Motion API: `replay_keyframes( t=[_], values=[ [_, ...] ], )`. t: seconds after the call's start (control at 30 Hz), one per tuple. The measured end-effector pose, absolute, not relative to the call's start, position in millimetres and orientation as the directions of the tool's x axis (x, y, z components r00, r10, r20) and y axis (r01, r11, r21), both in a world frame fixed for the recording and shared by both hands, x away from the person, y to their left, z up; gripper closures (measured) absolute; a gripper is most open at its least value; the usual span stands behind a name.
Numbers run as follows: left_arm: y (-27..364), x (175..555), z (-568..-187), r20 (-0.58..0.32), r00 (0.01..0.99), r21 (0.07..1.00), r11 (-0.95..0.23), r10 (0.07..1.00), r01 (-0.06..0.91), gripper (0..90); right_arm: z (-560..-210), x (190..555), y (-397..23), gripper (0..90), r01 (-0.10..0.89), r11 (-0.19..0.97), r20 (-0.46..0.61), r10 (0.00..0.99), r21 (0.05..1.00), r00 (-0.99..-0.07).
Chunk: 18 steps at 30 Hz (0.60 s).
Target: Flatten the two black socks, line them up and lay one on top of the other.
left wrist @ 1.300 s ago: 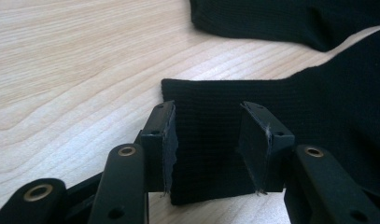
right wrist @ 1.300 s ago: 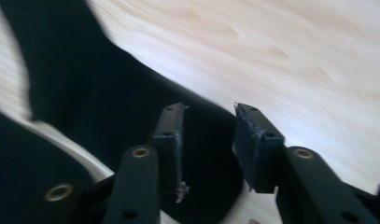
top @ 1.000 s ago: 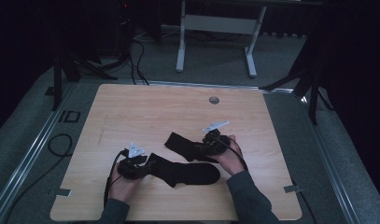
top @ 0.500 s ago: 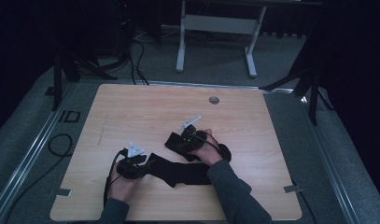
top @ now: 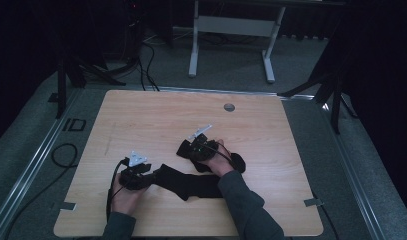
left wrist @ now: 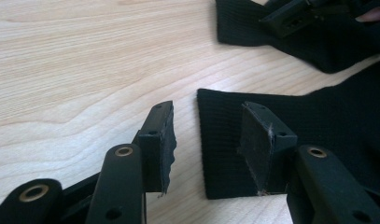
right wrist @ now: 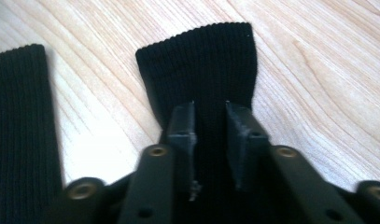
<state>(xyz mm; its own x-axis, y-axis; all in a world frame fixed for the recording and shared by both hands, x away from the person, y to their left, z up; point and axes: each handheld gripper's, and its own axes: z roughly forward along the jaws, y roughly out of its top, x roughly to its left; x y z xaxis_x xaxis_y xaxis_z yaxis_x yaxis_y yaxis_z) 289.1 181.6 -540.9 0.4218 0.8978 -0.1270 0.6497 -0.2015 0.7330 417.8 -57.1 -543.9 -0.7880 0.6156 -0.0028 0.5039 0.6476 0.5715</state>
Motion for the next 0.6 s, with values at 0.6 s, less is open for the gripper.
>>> replay_keyframes(
  t=[0.6],
  values=[
    [186.5,289.5,-539.9,-0.144,0.412,0.735,-0.181,0.9,0.653,54.8,-504.8,398.4,-65.4,83.6,0.49,0.551,0.071,0.613,0.675,-0.787]
  ],
)
